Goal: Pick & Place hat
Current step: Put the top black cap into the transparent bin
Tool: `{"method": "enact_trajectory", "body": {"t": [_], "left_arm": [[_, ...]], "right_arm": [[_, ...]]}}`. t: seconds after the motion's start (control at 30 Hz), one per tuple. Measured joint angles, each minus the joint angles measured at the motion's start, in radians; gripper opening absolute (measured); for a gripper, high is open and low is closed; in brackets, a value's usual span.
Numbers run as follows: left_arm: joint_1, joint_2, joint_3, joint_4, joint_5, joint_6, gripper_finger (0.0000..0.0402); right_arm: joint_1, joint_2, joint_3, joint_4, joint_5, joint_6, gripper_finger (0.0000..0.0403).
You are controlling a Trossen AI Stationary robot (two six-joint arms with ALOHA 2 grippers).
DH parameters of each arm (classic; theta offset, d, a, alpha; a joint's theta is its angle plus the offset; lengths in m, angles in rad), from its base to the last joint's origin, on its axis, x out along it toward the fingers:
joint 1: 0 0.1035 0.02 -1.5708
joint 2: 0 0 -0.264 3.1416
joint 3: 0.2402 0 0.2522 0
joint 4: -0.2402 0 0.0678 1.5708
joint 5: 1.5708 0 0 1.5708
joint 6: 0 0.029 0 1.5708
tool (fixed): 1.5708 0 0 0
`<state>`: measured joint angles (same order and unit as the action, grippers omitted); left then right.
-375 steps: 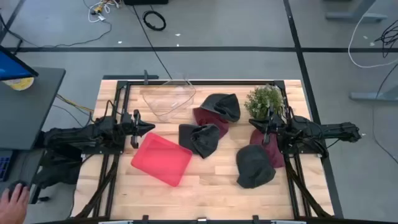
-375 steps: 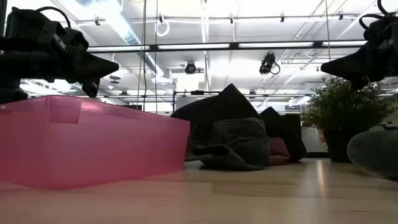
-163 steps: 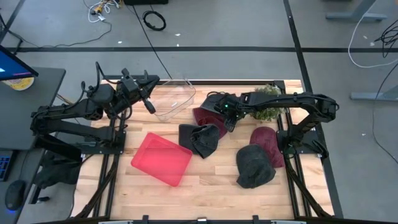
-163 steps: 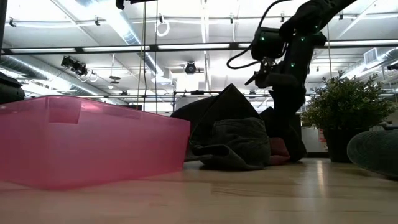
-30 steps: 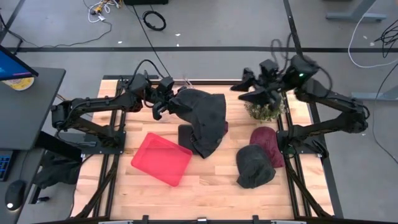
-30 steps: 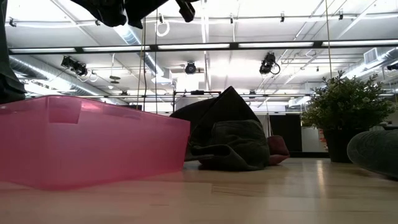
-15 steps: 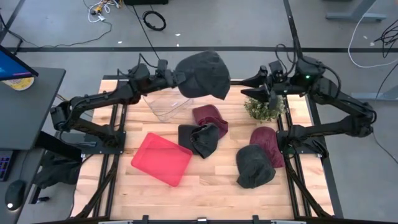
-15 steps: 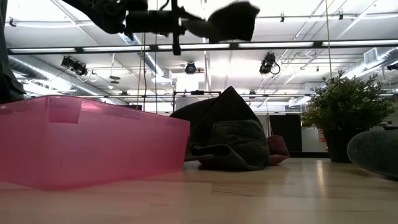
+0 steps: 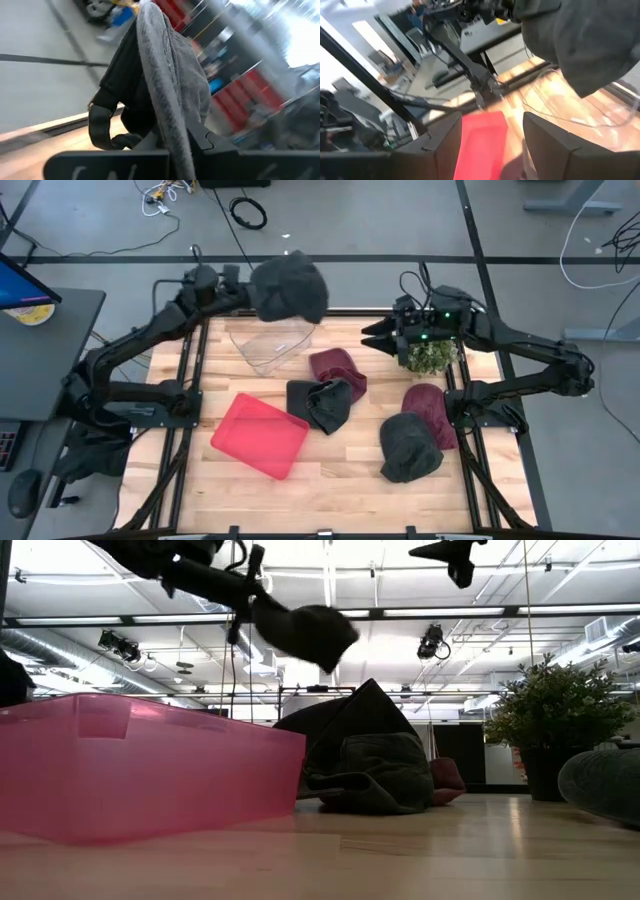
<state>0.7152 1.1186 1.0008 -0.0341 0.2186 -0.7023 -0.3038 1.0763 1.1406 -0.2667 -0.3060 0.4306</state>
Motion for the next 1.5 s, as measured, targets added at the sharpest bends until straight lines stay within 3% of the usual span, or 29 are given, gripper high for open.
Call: {"method": "enact_trajectory", "body": {"t": [0.13,0.27,0.4,0.57,0.73,1.0,1.3,1.5], "left_arm": [[0.024,-0.023,0.105,-0.323,0.024,0.275,0.0011],[0.019,-0.001,0.262,-0.633,-0.07,0.481,0.0011],[0.015,0.057,0.403,-0.818,-0.157,0.445,0.0011],[0.017,0.144,0.536,-0.969,-0.172,0.187,0.0011],[0.017,0.206,0.534,-0.969,-0.183,0.056,0.0011],[0.022,0.25,0.39,-0.921,-0.21,-0.049,0.0011],[-0.093,0.255,0.281,-0.641,-0.435,-0.184,0.0011],[-0.194,0.288,0.268,-0.713,-0.526,-0.231,0.0011]], "right_arm": [[0.001,0.001,-0.061,0.15,-0.001,0.039,0.0212],[0.0,0.007,-0.083,0.247,0.0,0.058,0.0212],[0.001,0.029,-0.083,0.284,0.0,0.058,0.0212],[0.001,0.063,-0.083,0.313,0.0,0.083,0.0212],[0.004,0.099,-0.083,0.339,0.0,0.13,0.0212],[0.035,0.116,-0.084,0.343,0.001,0.127,0.0212],[0.046,0.116,-0.084,0.342,0.001,0.061,0.0212],[0.046,0.116,-0.084,0.342,0.001,0.05,0.0212]]}}
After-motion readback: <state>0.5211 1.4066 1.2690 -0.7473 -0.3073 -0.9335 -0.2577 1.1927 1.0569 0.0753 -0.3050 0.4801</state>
